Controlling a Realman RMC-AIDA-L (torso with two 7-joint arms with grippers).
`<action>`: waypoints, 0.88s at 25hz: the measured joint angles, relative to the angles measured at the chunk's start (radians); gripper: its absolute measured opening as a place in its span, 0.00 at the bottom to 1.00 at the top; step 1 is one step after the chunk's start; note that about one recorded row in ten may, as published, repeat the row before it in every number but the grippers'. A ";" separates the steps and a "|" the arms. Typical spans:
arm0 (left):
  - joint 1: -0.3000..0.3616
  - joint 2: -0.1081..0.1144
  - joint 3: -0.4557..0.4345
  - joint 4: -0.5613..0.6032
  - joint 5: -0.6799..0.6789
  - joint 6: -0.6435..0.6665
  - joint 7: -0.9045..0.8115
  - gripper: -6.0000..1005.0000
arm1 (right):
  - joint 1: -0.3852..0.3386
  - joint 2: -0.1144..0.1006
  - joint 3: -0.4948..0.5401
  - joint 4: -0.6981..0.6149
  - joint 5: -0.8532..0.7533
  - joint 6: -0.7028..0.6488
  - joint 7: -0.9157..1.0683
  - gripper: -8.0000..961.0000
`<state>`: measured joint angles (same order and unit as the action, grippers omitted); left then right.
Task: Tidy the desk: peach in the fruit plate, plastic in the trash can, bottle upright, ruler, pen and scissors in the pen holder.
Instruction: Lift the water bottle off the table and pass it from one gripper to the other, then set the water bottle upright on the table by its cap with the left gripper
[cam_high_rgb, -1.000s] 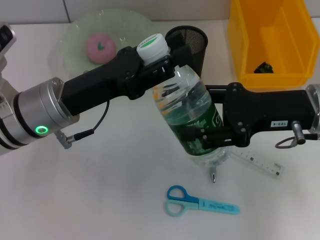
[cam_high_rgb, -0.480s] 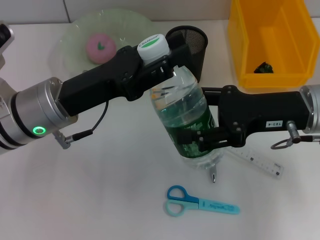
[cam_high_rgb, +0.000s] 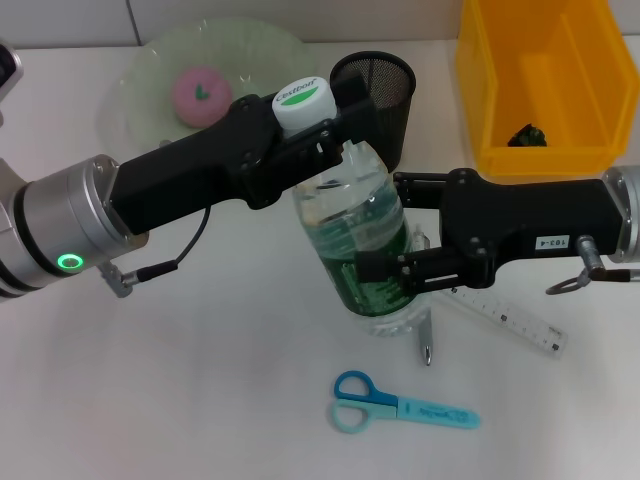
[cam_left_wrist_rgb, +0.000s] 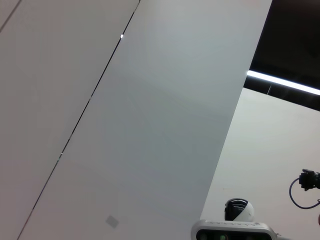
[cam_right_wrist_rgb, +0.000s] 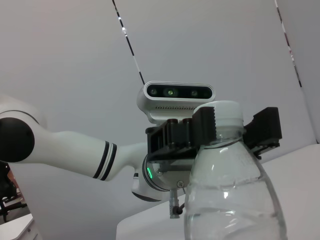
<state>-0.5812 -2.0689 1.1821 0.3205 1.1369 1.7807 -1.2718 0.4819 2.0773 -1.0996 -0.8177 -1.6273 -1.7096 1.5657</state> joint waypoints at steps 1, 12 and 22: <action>0.002 0.001 0.000 0.003 0.000 0.000 0.000 0.43 | -0.003 -0.002 0.003 -0.004 -0.002 -0.004 0.004 0.87; 0.036 0.025 -0.013 0.062 0.030 -0.001 0.000 0.43 | -0.016 -0.009 0.021 -0.009 -0.043 0.017 0.023 0.87; 0.142 0.069 -0.097 0.137 0.031 -0.035 0.081 0.43 | -0.053 -0.011 0.116 0.001 -0.055 0.073 0.020 0.87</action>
<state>-0.4393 -1.9996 1.0855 0.4574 1.1677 1.7455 -1.1911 0.4289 2.0662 -0.9836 -0.8166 -1.6824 -1.6364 1.5856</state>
